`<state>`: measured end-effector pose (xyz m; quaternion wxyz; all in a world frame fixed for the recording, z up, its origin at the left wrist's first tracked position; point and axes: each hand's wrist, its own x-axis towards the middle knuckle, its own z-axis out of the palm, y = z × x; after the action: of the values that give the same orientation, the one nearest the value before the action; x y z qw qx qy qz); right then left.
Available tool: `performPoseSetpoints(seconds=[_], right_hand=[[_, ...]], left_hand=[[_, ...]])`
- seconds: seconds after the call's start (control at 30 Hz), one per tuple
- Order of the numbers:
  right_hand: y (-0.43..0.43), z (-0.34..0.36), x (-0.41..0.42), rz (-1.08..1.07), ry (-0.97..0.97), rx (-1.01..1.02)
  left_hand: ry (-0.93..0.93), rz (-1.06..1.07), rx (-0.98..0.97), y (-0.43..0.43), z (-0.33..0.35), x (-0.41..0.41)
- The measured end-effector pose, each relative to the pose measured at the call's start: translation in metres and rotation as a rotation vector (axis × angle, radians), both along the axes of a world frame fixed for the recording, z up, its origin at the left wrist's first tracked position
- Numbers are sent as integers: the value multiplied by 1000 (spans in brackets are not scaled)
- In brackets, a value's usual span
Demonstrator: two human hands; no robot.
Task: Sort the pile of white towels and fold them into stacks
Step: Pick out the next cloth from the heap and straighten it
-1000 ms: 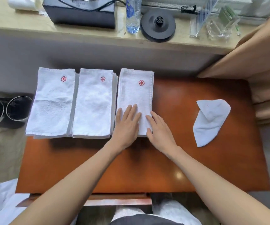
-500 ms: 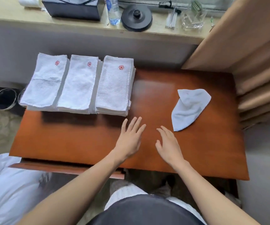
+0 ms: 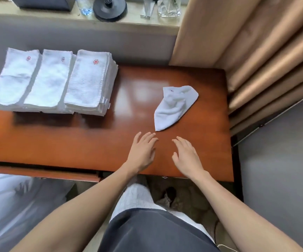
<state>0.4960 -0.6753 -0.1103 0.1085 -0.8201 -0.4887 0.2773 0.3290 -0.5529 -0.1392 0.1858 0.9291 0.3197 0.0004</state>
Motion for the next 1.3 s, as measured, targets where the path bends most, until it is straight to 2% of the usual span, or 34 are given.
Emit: performPoseSetpoints(seconds=[0.17,0.37,0.6,0.77,0.97,1.03,1.17,1.3], right_hand=[[23,-5,13,20,43,-15],[55,-17,24,14,141,-104],[77,-29,44,-44,212,-195],[73,-32,53,-128,288,-185],[50,-41,78,-52,351,-200],[40,-41,89,-15,389,-188],[6,-33,113,70,443,-143],[-23,-22,157,149,430,-80]], left_hand=[[7,62,-29,14,-18,25],[86,212,-224,41,-46,65],[193,221,-34,56,-59,84],[235,224,7,50,-61,91],[284,256,60,28,-65,101],[302,364,54,12,-67,104],[232,529,-38,-50,-64,119],[41,596,-83,-99,-46,155]])
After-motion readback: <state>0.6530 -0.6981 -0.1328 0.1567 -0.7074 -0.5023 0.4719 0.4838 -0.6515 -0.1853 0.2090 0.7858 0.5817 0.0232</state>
